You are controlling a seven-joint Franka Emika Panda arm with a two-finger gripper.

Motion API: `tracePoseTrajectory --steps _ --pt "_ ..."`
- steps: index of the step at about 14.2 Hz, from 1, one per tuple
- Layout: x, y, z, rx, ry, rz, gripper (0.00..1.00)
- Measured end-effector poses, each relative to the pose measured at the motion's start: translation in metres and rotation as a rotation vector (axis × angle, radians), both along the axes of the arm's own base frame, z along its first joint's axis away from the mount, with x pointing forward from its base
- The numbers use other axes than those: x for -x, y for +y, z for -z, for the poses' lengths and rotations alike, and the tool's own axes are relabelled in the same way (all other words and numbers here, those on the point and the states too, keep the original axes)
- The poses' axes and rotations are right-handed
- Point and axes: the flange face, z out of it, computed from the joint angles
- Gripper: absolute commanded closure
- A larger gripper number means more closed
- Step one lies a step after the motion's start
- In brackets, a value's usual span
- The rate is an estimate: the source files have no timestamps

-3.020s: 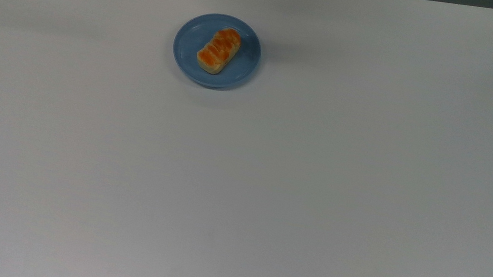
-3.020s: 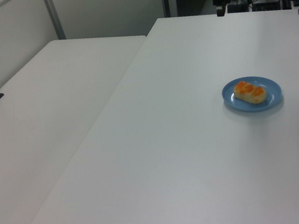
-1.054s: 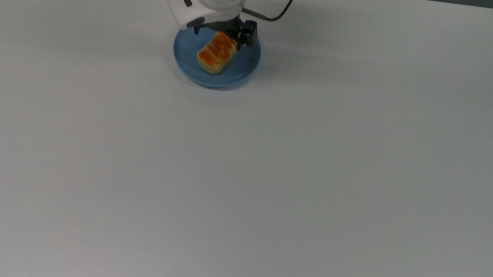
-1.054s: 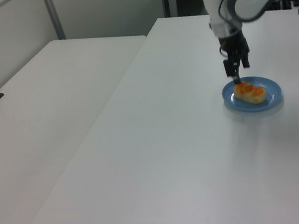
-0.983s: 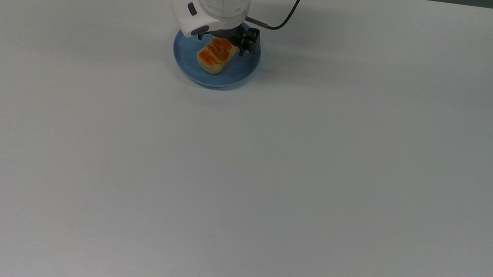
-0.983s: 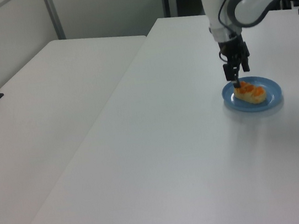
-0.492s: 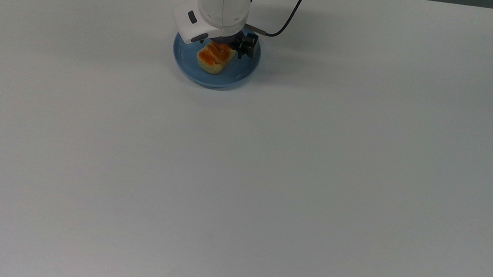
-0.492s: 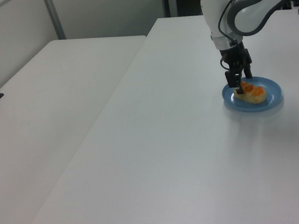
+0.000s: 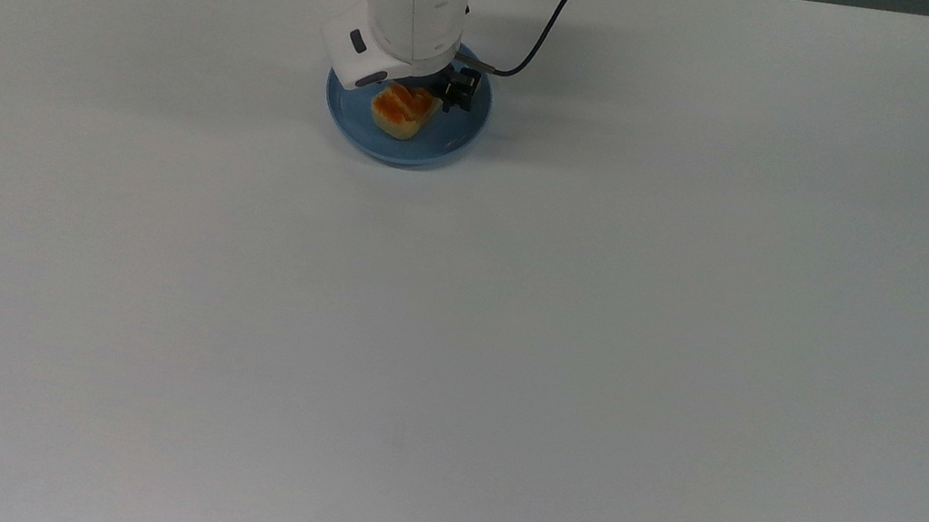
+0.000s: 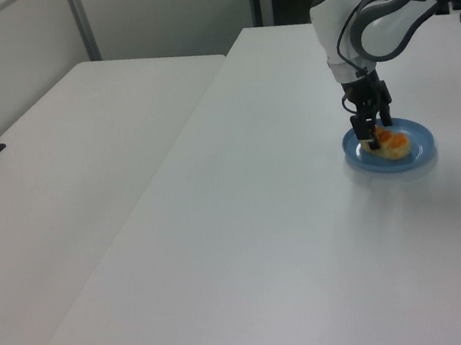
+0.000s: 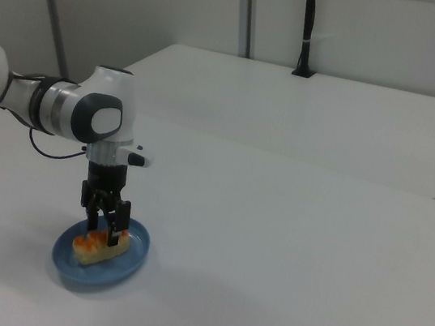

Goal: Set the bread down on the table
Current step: 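Close the gripper around the glazed bread roll and lift it, then carry the bread roll off the plate and lower it onto the table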

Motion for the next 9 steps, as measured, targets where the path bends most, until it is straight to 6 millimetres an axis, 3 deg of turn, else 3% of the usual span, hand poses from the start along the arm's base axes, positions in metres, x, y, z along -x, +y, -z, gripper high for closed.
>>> tracePoseTrajectory --steps 6,9 --pt "0.006 0.0 0.02 -0.005 -0.029 -0.002 0.44" --pt "0.005 0.0 0.019 -0.005 -0.031 -0.003 0.44"
